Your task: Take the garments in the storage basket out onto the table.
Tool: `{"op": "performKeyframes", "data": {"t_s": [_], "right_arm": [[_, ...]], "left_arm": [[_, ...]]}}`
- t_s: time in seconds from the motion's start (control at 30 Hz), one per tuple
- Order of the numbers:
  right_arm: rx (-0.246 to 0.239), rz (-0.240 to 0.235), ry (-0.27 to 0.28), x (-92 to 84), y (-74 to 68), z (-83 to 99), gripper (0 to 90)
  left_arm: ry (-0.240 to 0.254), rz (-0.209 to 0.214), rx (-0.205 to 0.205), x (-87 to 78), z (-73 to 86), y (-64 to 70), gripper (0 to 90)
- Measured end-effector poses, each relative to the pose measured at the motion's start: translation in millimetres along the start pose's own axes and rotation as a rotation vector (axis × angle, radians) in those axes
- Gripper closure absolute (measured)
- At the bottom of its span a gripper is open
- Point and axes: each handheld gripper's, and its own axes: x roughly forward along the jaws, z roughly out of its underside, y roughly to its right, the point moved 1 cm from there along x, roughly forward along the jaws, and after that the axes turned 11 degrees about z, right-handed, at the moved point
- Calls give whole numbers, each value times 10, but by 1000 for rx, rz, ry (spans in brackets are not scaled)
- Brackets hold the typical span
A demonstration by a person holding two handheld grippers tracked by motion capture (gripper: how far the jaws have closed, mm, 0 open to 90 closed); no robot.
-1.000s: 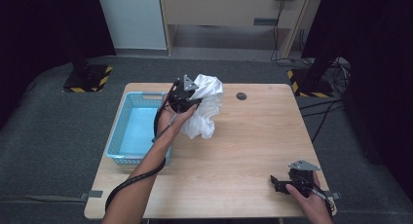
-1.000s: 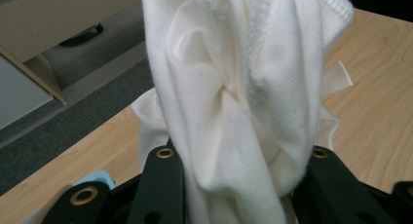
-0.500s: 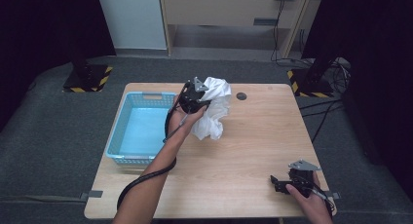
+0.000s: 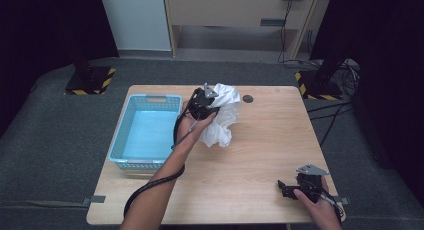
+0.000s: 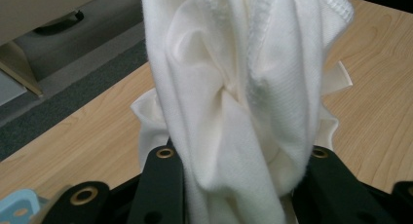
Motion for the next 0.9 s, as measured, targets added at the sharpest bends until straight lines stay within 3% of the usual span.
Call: {"op": "performKeyframes", "data": {"t_s": [0.53, 0.9], "right_arm": [[0, -1, -1, -2, 1, 2, 4], [0, -1, -1, -4, 2, 3, 4]], "left_arm": [[-47, 8, -21, 315, 172, 83, 660], [-68, -1, -46, 442, 305, 76, 653]]}}
